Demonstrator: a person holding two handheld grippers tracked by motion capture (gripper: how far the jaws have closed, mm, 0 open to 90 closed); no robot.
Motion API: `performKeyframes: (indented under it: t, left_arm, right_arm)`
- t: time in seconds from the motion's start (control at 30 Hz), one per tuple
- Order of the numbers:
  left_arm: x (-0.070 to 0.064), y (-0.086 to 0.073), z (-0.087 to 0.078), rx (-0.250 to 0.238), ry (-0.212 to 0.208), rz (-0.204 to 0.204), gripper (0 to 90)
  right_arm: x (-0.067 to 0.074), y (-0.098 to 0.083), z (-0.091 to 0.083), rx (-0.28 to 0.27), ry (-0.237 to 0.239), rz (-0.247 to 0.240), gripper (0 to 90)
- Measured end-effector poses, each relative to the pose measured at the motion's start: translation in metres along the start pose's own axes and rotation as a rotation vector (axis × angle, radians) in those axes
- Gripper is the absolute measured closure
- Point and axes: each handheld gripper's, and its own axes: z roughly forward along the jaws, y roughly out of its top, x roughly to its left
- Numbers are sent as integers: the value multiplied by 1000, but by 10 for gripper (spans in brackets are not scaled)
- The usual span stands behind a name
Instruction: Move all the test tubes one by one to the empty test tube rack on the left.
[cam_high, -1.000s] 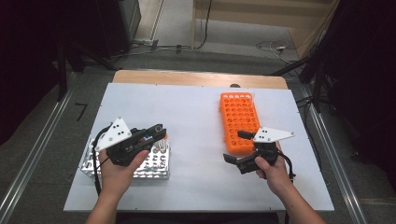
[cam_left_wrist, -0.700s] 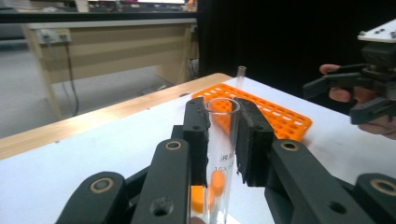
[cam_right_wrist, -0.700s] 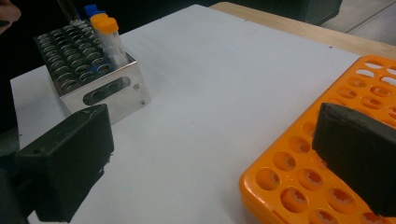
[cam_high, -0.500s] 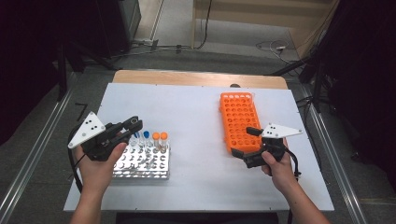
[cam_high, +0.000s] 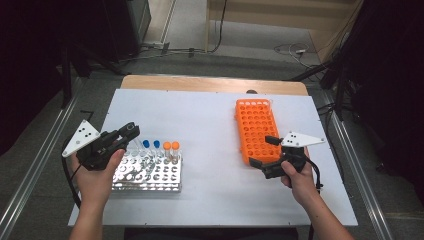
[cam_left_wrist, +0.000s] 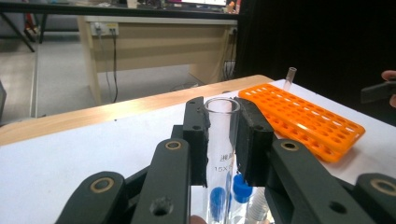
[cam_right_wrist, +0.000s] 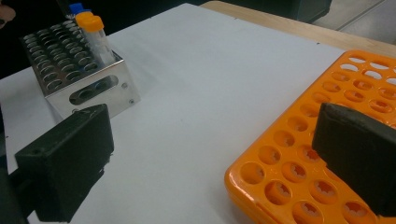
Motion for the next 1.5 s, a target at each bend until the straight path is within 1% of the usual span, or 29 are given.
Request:
performKeyframes:
  t: [0.23,0.33,0.5,0.63,0.67,0.77,0.83,1.0,1.03,1.07,1.17,1.2,1.3,1.4,1.47,1.5]
  left_arm:
    - [6,-14,7,25,41,-27,762]
    - [8,-20,11,38,41,-44,762]
    - [7,-25,17,59,45,-40,762]
    - [7,-28,18,78,43,-31,761]
    - [6,-28,18,85,42,-33,760]
    - [6,-29,19,110,34,-18,757]
    - [5,-30,18,127,40,-9,756]
    - [7,-31,15,142,42,-15,753]
    - [7,-31,15,146,39,-13,751]
    - [8,-31,14,161,36,-6,749]
    - [11,-33,15,185,1,-20,747]
    - [11,-33,16,193,-6,-19,738]
    - [10,-33,17,201,-12,-15,709]
    - [10,-32,17,195,-14,-17,680]
    - [9,-31,16,179,-12,-32,647]
    - [9,-30,16,165,-18,-41,628]
  right_arm:
    - [-1,-1,0,2,-7,1,0]
    - [-2,-1,0,4,-10,4,0]
    - [-3,-2,0,5,-12,3,0]
    - [-3,-2,0,6,-13,5,0]
    - [-3,-2,0,7,-15,7,0]
    - [-4,-2,0,6,-17,6,0]
    - [-4,-2,0,4,-20,7,0]
    - [-7,-4,0,3,-28,14,0]
    - [-7,-4,-1,4,-29,14,0]
    - [-7,-4,-1,6,-30,17,0]
    - [-8,-4,-1,5,-30,15,0]
    - [-8,-4,-1,5,-30,16,0]
    - [-8,-4,0,8,-31,14,0]
    - [-8,-5,0,10,-32,16,0]
    - [-8,-5,0,8,-33,15,0]
    - [-9,-5,0,6,-34,17,0]
